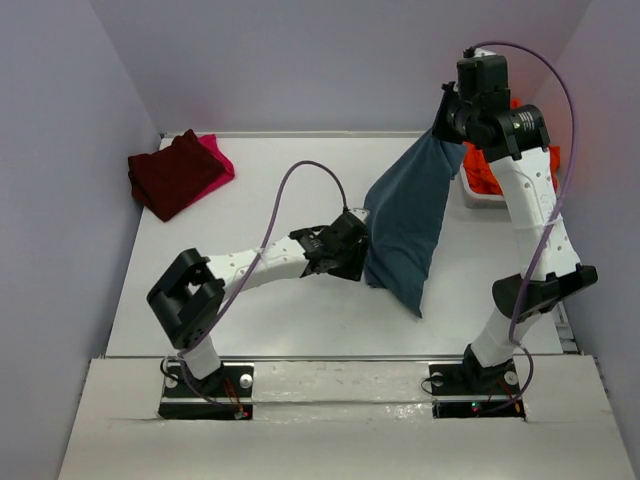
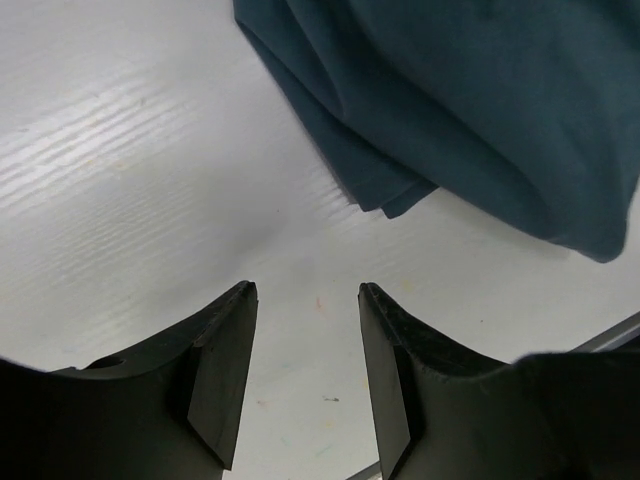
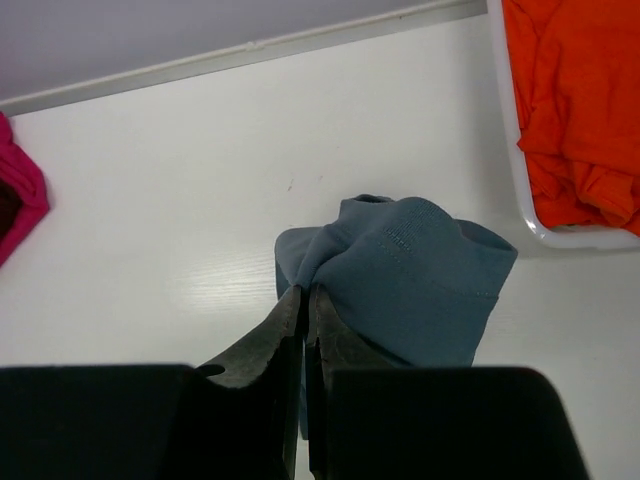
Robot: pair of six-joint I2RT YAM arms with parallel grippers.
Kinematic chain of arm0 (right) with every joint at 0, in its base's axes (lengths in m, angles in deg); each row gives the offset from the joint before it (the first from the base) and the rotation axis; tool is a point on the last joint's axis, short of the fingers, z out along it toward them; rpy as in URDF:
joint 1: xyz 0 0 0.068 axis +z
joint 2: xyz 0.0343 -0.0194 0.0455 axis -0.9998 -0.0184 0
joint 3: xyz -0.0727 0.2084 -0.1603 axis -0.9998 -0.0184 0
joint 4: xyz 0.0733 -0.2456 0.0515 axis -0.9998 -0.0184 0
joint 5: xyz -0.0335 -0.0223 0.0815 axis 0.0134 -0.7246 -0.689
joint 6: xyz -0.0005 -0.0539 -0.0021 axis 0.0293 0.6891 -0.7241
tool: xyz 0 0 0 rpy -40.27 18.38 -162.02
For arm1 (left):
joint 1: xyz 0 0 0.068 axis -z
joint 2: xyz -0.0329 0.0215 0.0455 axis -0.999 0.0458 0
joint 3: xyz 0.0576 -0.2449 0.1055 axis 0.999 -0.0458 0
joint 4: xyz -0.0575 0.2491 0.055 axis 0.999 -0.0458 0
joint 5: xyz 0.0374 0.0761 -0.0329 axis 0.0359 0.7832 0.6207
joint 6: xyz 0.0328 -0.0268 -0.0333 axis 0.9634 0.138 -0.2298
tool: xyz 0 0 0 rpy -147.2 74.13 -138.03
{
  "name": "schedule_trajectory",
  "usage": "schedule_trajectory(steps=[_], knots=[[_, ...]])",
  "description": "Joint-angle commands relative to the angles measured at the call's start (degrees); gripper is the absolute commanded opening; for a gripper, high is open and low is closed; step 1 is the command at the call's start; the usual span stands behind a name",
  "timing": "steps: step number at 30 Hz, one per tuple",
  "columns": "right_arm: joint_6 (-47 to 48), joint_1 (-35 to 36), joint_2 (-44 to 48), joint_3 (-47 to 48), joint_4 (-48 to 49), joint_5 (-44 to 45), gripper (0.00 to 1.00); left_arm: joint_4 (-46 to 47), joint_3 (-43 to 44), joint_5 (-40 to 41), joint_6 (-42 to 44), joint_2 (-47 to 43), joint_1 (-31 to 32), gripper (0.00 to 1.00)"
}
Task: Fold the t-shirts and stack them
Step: Flatten the tshirt out
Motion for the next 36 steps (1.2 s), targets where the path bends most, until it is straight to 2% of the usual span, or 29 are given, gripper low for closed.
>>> schedule_trajectory(steps=[1,10,18,25,31,36], knots=[[1.2,0.2,0.5,4.7,0.9,2.1,0.07,-2.0,4.1,-6.0,2.2,5.6,0.2,0.57],[1.5,0.2,1.7,4.2,0.7,1.7,0.07,-0.8,6.1,-9.7,4.5,9.7,0.2,0.62],[1.7,0.2,1.7,4.0,0.2,0.6,0.07,0.5,11.2,-11.9,6.8,14.1,0.7,0.69],[2.2,0.2,2.3,3.4,0.3,0.8,0.07,0.5,15.3,-14.2,7.8,18.0,0.7,0.69],[2.3,0.2,3.1,1.8,0.8,0.8,0.07,0.4,16.0,-15.0,7.8,19.6,0.7,0.64],[2.5,0.2,3.5,1.1,1.0,0.9,0.07,0.5,15.0,-14.2,7.7,19.0,0.7,0.55]])
